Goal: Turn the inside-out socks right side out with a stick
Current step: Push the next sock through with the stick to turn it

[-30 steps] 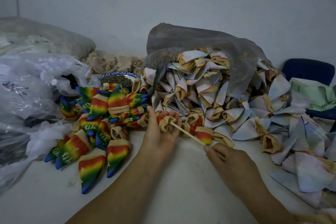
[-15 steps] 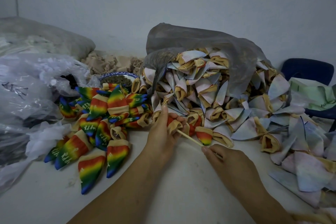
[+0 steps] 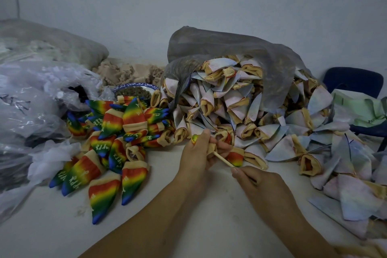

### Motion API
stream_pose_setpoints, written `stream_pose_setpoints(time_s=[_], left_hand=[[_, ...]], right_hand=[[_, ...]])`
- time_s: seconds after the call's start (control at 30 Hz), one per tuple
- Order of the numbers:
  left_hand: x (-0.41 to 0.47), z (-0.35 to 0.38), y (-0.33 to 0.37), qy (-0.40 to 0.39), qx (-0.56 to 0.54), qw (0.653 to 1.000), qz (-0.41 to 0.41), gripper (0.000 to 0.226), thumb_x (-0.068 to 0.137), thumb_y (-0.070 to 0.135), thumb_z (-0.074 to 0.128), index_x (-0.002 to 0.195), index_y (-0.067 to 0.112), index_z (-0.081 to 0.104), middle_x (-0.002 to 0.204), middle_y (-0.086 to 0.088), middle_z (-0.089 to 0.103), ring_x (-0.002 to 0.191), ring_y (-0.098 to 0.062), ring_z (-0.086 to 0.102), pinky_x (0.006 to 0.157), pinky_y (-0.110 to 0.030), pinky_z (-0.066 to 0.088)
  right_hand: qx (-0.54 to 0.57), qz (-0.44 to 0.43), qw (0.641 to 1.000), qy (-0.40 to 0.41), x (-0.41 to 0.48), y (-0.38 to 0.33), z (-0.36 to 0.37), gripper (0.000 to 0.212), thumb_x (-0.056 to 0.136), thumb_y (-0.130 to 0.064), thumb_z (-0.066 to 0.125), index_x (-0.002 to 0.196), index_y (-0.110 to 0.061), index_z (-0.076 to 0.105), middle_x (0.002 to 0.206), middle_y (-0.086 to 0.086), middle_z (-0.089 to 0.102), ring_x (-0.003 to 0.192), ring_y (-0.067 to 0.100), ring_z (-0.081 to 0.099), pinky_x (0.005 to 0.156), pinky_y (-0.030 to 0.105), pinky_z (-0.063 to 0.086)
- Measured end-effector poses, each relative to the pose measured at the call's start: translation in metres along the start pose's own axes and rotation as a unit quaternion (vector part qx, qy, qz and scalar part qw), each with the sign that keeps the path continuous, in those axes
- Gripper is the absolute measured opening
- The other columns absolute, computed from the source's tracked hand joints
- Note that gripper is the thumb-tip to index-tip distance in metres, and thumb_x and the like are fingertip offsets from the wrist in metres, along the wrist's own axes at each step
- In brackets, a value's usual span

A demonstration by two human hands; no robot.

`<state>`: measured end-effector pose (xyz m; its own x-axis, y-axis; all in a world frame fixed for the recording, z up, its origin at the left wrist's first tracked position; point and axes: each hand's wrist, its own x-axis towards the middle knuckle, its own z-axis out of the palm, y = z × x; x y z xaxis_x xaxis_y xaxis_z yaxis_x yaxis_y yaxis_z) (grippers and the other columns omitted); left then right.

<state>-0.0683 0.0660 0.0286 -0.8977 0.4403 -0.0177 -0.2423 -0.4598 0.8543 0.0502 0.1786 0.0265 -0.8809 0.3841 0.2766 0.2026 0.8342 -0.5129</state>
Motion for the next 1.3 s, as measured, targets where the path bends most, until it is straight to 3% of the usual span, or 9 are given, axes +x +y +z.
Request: stream_pose_setpoints(time_s=[0.1, 0.2, 0.43, 0.57, 0.67, 0.8, 0.93, 1.17, 1.3], left_hand=[[-0.003, 0.004, 0.004, -0.024, -0.040, 0.999, -0.006, 0.050, 0.104, 0.029, 0.045, 0.058, 0.014, 0.061, 0.066, -0.015, 0.069, 0.079, -0.032, 0.074, 0.067, -0.032, 0.060], [-0.007, 0.007, 0.010, -0.049, -0.068, 0.996, -0.009, 0.050, 0.104, 0.025, 0.043, 0.055, 0.015, 0.050, 0.057, -0.012, 0.061, 0.074, -0.029, 0.073, 0.067, -0.033, 0.059], [-0.009, 0.012, 0.015, -0.093, -0.103, 0.990, -0.014, 0.055, 0.101, 0.024, 0.044, 0.046, 0.019, 0.047, 0.048, -0.006, 0.054, 0.068, -0.022, 0.072, 0.068, -0.032, 0.058], [-0.005, 0.010, 0.011, -0.036, -0.100, 0.994, -0.006, 0.052, 0.095, 0.029, 0.056, 0.045, 0.019, 0.050, 0.046, -0.007, 0.054, 0.062, -0.023, 0.071, 0.062, -0.031, 0.058], [-0.003, 0.004, 0.011, -0.018, -0.091, 0.996, -0.010, 0.050, 0.094, 0.029, 0.059, 0.046, 0.018, 0.056, 0.051, -0.007, 0.058, 0.065, -0.022, 0.072, 0.064, -0.031, 0.058], [-0.004, 0.000, 0.011, -0.037, -0.090, 0.995, -0.037, 0.050, 0.097, 0.022, 0.056, 0.047, 0.015, 0.056, 0.054, -0.008, 0.059, 0.067, -0.021, 0.071, 0.067, -0.031, 0.058], [-0.007, -0.003, 0.016, -0.081, -0.028, 0.994, -0.074, 0.052, 0.096, 0.015, 0.051, 0.045, 0.015, 0.049, 0.054, -0.008, 0.060, 0.069, -0.022, 0.072, 0.064, -0.030, 0.058], [-0.011, -0.006, 0.018, -0.105, 0.060, 0.989, -0.087, 0.052, 0.097, 0.010, 0.044, 0.045, 0.015, 0.042, 0.055, -0.009, 0.061, 0.077, -0.026, 0.074, 0.062, -0.027, 0.057], [-0.012, 0.004, 0.012, -0.073, 0.034, 0.995, -0.051, 0.054, 0.098, 0.013, 0.044, 0.044, 0.018, 0.043, 0.053, -0.011, 0.060, 0.072, -0.027, 0.073, 0.067, -0.031, 0.059]], right_hand=[[0.053, 0.021, 0.998, -0.022, -0.002, -0.004, 0.001, 0.028, 0.090, -0.054, 0.046, 0.083, -0.039, 0.068, 0.075, -0.008, 0.070, 0.072, 0.004, 0.062, 0.067, 0.027, 0.050], [0.182, 0.055, 0.980, -0.055, -0.004, -0.011, 0.002, 0.022, 0.089, -0.047, 0.052, 0.076, -0.041, 0.068, 0.077, -0.023, 0.070, 0.078, -0.008, 0.063, 0.062, 0.009, 0.045], [0.268, 0.068, 0.958, -0.077, -0.003, -0.017, -0.002, 0.030, 0.091, -0.042, 0.052, 0.073, -0.029, 0.072, 0.051, -0.026, 0.058, 0.055, -0.013, 0.054, 0.049, 0.003, 0.035], [0.248, 0.074, 0.963, -0.073, -0.003, -0.020, 0.006, 0.026, 0.090, -0.044, 0.053, 0.072, -0.036, 0.070, 0.063, -0.024, 0.065, 0.062, -0.014, 0.057, 0.051, 0.004, 0.037], [0.147, 0.035, 0.987, -0.050, 0.002, -0.012, 0.005, 0.025, 0.088, -0.051, 0.051, 0.075, -0.039, 0.069, 0.074, -0.008, 0.070, 0.072, 0.001, 0.062, 0.057, 0.017, 0.045], [0.016, -0.050, 0.998, -0.020, 0.005, 0.002, -0.008, 0.057, 0.080, -0.068, 0.030, 0.082, -0.027, 0.069, 0.071, -0.003, 0.066, 0.069, 0.009, 0.059, 0.063, 0.027, 0.046], [-0.043, -0.068, 0.997, -0.024, 0.006, 0.010, -0.018, 0.069, 0.072, -0.076, 0.015, 0.086, -0.034, 0.068, 0.073, -0.008, 0.067, 0.068, 0.008, 0.059, 0.062, 0.029, 0.048], [-0.058, -0.036, 0.995, -0.069, 0.003, 0.009, -0.019, 0.038, 0.088, -0.060, 0.039, 0.083, -0.035, 0.067, 0.067, -0.008, 0.063, 0.066, 0.005, 0.055, 0.059, 0.023, 0.041], [0.040, 0.017, 0.996, -0.076, -0.001, -0.004, -0.010, 0.029, 0.089, -0.055, 0.045, 0.077, -0.039, 0.066, 0.076, -0.008, 0.069, 0.073, 0.003, 0.060, 0.068, 0.026, 0.048]])
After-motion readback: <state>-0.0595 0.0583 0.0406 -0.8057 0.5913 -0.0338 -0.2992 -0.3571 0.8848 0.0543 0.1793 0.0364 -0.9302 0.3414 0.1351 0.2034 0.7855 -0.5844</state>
